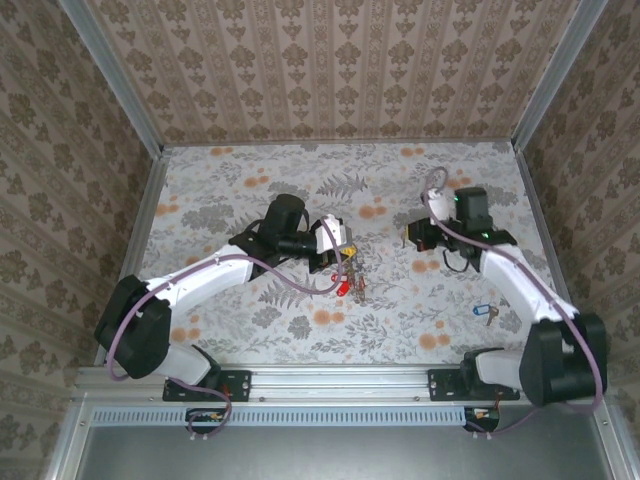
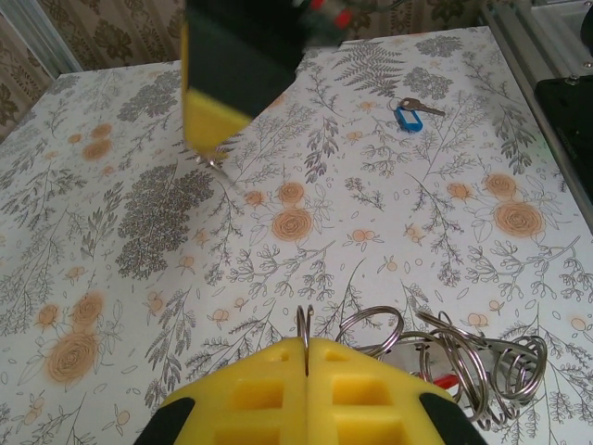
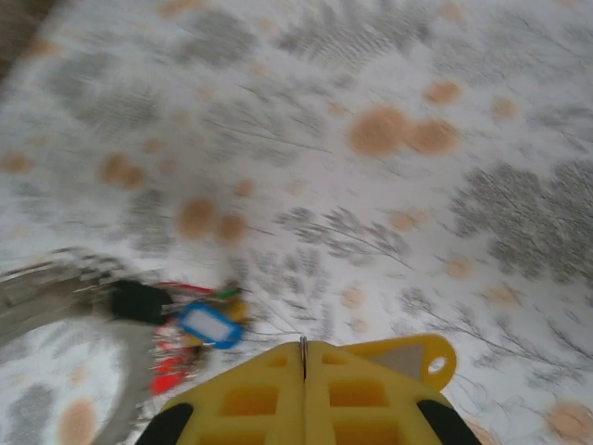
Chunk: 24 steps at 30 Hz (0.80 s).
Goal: Put the keys on the keyring
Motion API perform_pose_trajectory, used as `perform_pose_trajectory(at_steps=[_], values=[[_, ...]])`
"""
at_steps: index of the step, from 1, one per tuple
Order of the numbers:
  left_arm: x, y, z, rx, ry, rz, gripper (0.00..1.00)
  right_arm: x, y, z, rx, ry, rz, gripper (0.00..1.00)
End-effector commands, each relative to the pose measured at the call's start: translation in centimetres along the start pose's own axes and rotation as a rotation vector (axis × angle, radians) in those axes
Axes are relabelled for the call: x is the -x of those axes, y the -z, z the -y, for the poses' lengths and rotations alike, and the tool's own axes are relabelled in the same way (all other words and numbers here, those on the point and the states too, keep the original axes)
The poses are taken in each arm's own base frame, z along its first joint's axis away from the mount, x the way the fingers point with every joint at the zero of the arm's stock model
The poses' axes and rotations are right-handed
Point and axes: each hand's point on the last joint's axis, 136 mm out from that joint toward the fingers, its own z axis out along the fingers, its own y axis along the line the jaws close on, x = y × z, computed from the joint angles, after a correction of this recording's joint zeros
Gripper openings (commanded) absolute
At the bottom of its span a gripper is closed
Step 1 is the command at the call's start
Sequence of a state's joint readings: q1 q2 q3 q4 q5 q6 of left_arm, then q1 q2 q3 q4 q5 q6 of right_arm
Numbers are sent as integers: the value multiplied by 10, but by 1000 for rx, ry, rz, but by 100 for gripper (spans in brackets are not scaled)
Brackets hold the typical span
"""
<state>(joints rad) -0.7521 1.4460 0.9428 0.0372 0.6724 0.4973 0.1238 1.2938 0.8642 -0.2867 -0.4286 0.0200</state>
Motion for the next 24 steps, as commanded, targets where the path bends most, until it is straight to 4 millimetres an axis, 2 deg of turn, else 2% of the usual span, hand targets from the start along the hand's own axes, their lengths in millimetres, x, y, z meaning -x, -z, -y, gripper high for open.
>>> perform_pose_trajectory(at_steps=[1, 3, 4, 6, 7, 8, 9, 12, 14, 18, 24], values=[[24, 7, -2, 9, -46, 60, 0, -41, -6, 8, -157, 17, -259, 0], [23, 7, -1, 4, -45, 55, 0, -45, -13, -53, 300, -114, -308, 0], [23, 7, -1, 3, -48, 56, 0, -39, -14, -61, 379, -154, -311, 0], [22, 6, -1, 2, -46, 47, 0, -43, -30, -17, 89, -206, -315, 0], [22, 7, -1, 3, -46, 44, 0, -50, -30, 4, -57, -155, -320, 0], [21, 7, 0, 6, -44, 44, 0, -46, -30, 16, -145, -78, -294, 0], [21, 7, -1, 10, -44, 48, 0, -42, -27, 14, -143, -38, -272, 0], [21, 7, 0, 6, -38, 49, 0, -19, -13, -30, 90, 96, -83, 0], [21, 6, 1, -1, -40, 50, 0, -13, 1, -59, 232, 232, 45, 0], [24, 5, 1, -5, -40, 71, 0, -10, 27, -81, 305, 419, 171, 0], [27, 3, 5, -22, -28, 100, 0, -9, 54, -113, 442, 551, 247, 0]])
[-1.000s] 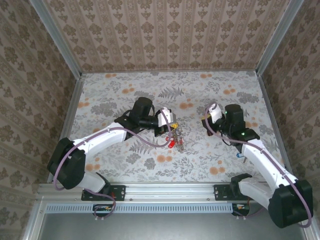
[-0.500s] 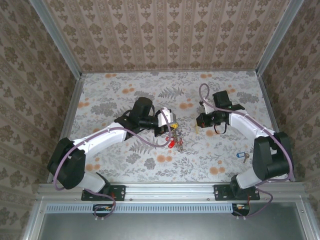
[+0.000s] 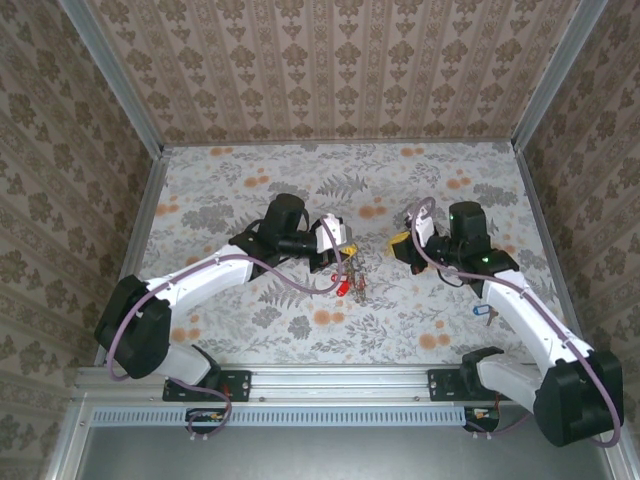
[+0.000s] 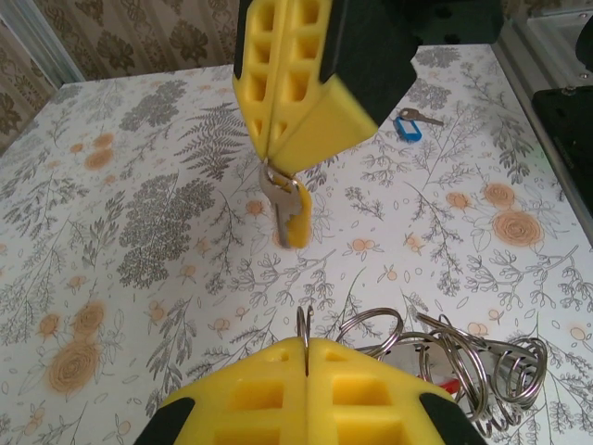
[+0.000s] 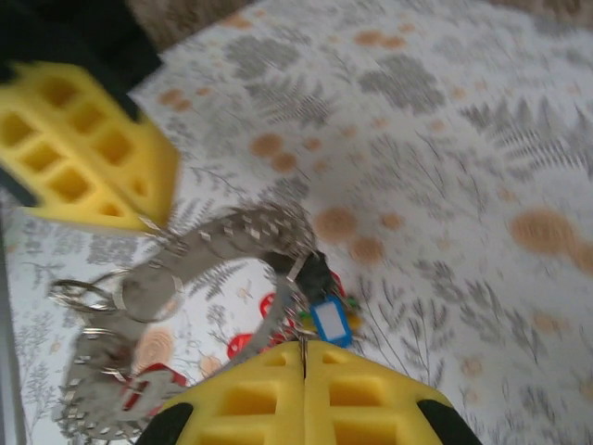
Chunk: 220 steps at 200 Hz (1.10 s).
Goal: Put the keys on the keyring
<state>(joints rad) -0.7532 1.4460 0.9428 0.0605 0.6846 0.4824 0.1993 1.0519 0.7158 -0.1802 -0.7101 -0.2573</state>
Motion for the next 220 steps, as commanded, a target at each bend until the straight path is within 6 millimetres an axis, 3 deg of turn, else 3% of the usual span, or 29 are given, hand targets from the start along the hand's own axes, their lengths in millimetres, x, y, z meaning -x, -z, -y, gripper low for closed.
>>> perform_pose_trajectory(at_steps=[1, 48, 146, 220], values=[[22, 3, 6, -22, -27, 81, 0, 13, 5, -27, 125, 138, 75, 0], [24, 1, 7, -23, -23, 97, 0, 26, 2, -46, 187, 219, 104, 0], [25, -3, 6, -13, -2, 104, 0, 35, -15, -58, 240, 240, 122, 0], [25, -3, 8, -10, 14, 119, 0, 26, -30, -37, 138, 216, 73, 0]])
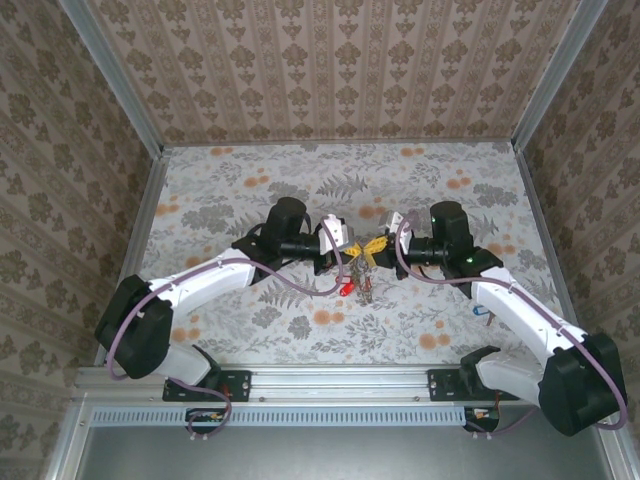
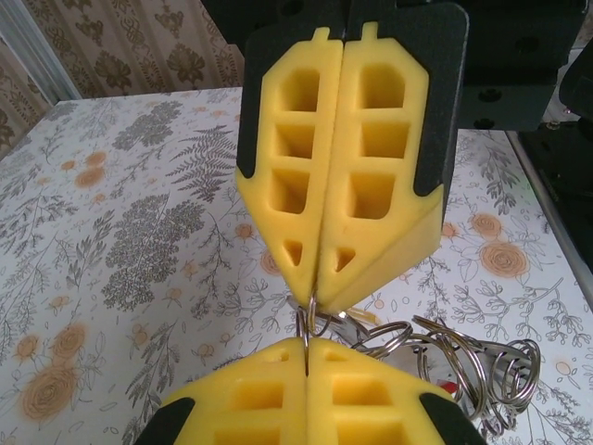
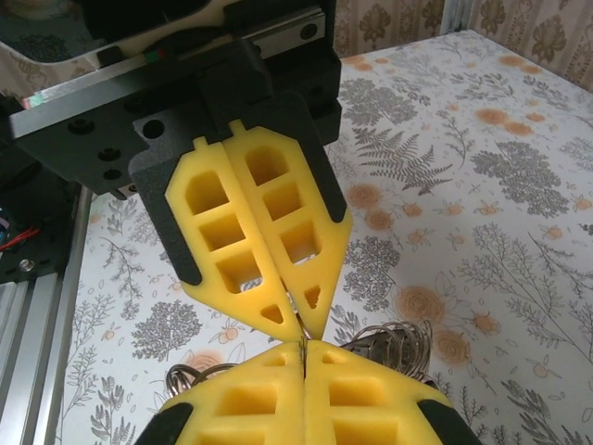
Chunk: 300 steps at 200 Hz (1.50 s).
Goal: Put the keys on the keyring
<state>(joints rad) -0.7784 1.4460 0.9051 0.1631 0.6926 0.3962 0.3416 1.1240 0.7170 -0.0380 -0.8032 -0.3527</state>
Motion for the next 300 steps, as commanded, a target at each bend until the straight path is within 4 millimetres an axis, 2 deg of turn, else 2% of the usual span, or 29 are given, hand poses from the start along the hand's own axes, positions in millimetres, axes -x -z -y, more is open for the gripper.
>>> perform_pose_trajectory(at_steps=[1, 29, 82, 145, 202, 230, 261, 300], values=[[18, 2, 2, -5, -22, 67, 0, 8, -1, 13, -69, 18, -1, 0], [15, 3, 3, -2, -19, 65, 0, -5, 1, 26, -152, -4, -45, 0], [13, 2, 4, 1, -14, 70, 0, -15, 0, 32, -173, -74, -67, 0], [7, -3, 0, 21, 6, 104, 0, -24, -11, 25, -85, -135, -95, 0], [1, -5, -4, 54, 22, 137, 0, -34, -17, 37, -102, -208, -89, 0], [-1, -6, -5, 68, 27, 147, 0, -42, -16, 44, -117, -264, -94, 6], [1, -5, -5, 69, 26, 157, 0, -46, -17, 48, -124, -295, -94, 17], [1, -6, -5, 66, 24, 159, 0, -50, -14, 60, -174, -332, -96, 20]])
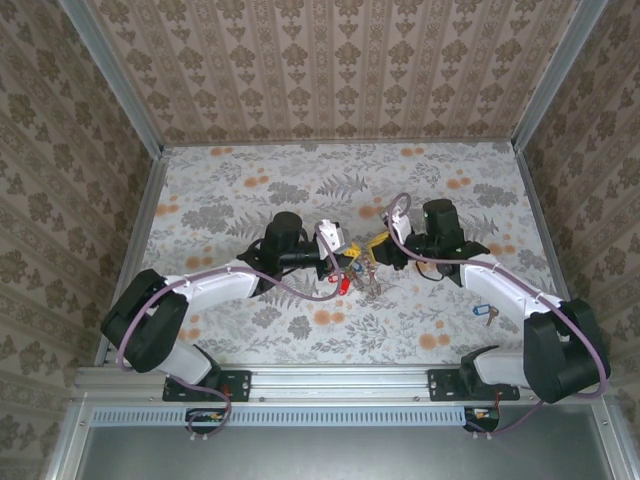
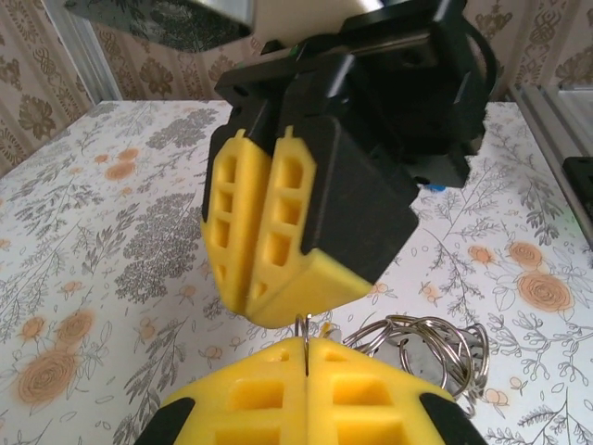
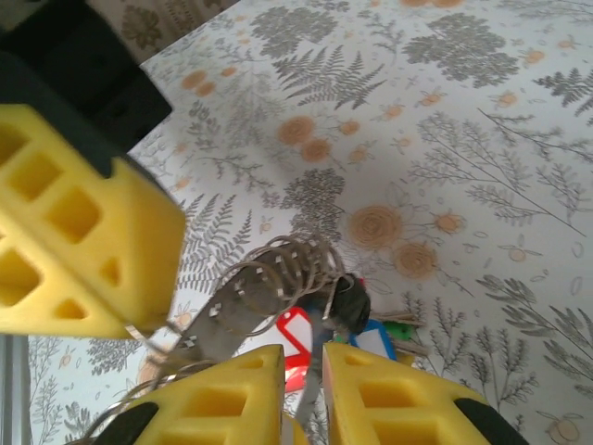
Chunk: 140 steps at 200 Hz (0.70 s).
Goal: Put the keys on the keyring
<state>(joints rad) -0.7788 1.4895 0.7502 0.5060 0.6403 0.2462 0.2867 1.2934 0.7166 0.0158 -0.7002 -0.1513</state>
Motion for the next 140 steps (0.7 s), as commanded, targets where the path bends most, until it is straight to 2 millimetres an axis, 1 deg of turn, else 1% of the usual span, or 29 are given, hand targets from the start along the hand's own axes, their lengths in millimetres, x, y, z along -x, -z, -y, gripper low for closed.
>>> perform_pose_trajectory(at_steps=[1, 13, 30, 60, 64, 75, 82, 104, 128, 140], values=[[19, 1, 5, -26, -31, 71, 0, 1, -1, 11, -42, -33, 8, 20], [20, 1, 4, -24, -31, 70, 0, 3, 1, 13, -47, -37, 12, 20], [19, 1, 4, -22, -30, 66, 0, 7, 4, 5, -12, -13, 28, 21], [19, 1, 4, -22, -32, 65, 0, 20, 19, 2, -52, 100, 100, 24], [19, 1, 4, -23, -34, 66, 0, 20, 20, -2, -43, 128, 104, 24], [20, 1, 4, -26, -34, 65, 0, 15, 23, -15, 16, 215, 87, 30], [21, 1, 4, -28, -34, 66, 0, 12, 25, -24, 60, 262, 67, 31], [20, 0, 6, -42, -31, 61, 0, 12, 28, -32, 102, 334, 38, 31], [22, 0, 6, -50, -32, 62, 0, 5, 27, -44, 173, 499, 50, 23], [22, 0, 7, -57, -30, 60, 0, 6, 26, -43, 171, 522, 60, 23]])
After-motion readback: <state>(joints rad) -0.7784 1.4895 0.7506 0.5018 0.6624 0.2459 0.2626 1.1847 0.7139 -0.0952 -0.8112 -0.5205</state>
